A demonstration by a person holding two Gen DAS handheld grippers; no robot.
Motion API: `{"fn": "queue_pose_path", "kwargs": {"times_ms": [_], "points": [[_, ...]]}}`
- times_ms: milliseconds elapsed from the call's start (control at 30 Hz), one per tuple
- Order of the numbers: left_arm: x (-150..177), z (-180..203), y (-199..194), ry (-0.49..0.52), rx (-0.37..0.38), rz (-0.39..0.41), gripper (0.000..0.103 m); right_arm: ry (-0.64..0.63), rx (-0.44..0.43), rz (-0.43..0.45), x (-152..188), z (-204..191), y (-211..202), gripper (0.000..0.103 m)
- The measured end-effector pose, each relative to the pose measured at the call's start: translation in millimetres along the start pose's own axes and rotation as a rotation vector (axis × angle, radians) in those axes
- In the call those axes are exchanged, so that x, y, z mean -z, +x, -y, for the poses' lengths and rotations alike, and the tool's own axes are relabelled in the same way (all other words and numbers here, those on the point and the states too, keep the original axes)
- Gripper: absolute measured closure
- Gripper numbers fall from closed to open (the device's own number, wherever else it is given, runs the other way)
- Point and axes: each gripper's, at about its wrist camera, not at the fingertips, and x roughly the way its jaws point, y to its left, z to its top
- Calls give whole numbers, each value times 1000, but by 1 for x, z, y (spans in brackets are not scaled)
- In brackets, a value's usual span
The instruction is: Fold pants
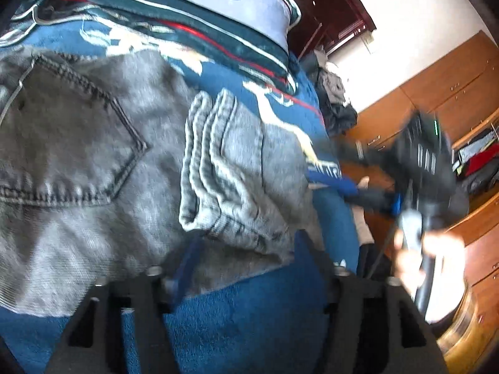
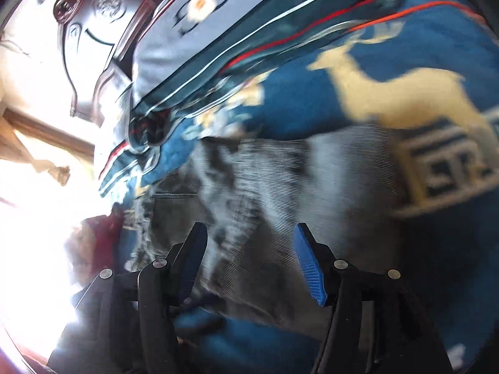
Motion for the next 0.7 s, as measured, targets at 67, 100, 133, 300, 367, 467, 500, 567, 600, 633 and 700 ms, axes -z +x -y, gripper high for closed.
{"fn": "queue_pose_path", "kwargs": {"times_ms": [67,100,133,300,367,467,500,567,600,633,700], "points": [[-14,-1,1,-9,-22,9,30,16,54,24,9,12,-11,45],[-19,-2,0,-16,-30,15,30,31,89,37,16,23,-19,44],[-24,-6,1,-29,-38,15,29,42,102,43,20,29,-21,43],[-38,-23,33,-130,-90,-75,25,134,126,29,35,66,-15,42],[-35,-20,39,-124,-129,-76,32,146,110,23,37,69,-6,42],[-23,-14,44,-112,-150,-96,74,152,108,25,40,71,3,40],[-20,-10,42,-96,-148,-80,78,150,110,30,41,71,3,39],[-18,-5,30,-85,-124,-47,82,148,105,35,41,69,2,39],[-16,-2,19,-89,-91,-14,84,150,101,37,41,70,0,39],[-16,1,11,-87,-64,13,84,152,96,39,41,70,-1,39],[-12,9,-4,-53,-46,49,84,152,93,40,42,70,-4,39]]}}
